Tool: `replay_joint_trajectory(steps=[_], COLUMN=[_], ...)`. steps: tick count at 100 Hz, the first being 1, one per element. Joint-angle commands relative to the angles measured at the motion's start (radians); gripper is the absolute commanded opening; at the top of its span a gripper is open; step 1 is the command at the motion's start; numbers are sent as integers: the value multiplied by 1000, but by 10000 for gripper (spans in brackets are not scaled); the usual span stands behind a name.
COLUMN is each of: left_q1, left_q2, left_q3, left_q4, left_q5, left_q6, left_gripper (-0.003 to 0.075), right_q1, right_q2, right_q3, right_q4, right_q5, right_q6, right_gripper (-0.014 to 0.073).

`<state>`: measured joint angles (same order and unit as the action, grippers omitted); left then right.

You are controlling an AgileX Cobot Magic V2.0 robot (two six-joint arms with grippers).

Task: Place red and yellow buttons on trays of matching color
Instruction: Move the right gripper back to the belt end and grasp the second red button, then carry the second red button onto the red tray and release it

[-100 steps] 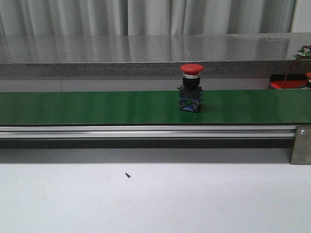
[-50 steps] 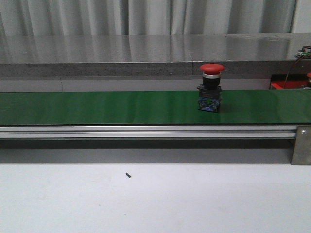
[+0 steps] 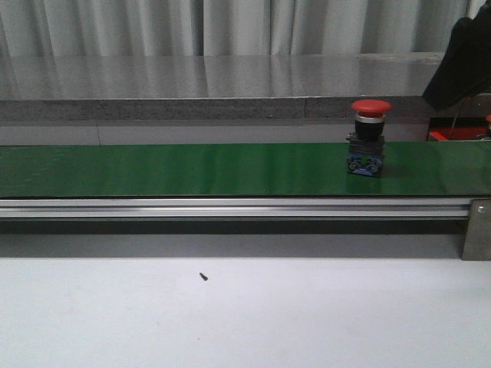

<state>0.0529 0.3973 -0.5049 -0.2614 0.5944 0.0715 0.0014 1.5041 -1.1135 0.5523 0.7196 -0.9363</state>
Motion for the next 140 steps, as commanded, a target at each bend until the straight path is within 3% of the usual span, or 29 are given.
replay_joint_trajectory(steps=[1,38,44,59,66,89,121,140], left_q1=[-7,-7,-7,-7,-7,-7,-7,-7], left_q2=[5,5,5,5,5,5,5,5], left_q3=[-27,-27,-27,-27,-27,-27,-27,-27], left_q4=[-19,-19,-19,-19,-19,-19,-19,-19], left_q5=[-68,-68,-68,-68,-68,-68,-68,-68], left_q6=[-3,-3,-3,-3,-3,-3,-3,-3], left_gripper=[-20,-20,-20,-20,-20,-19,-20,-20], right_q1=[28,72,72,71,69,-12,-324,-415], right_q2=[-12,105,118,127,121,89,150,294], right_q3=[-22,-64,-69,-68,-75,-191,-421,-523], right_q4=[44,123,123,123,123,123,146,211], right_q5=[-56,-130,-129,-115,-114,-69,-31,-65], right_q6=[-35,-90,-89,-86,-84,-55,-16,-15], right_gripper=[542,529,474,161,86,85,85,85])
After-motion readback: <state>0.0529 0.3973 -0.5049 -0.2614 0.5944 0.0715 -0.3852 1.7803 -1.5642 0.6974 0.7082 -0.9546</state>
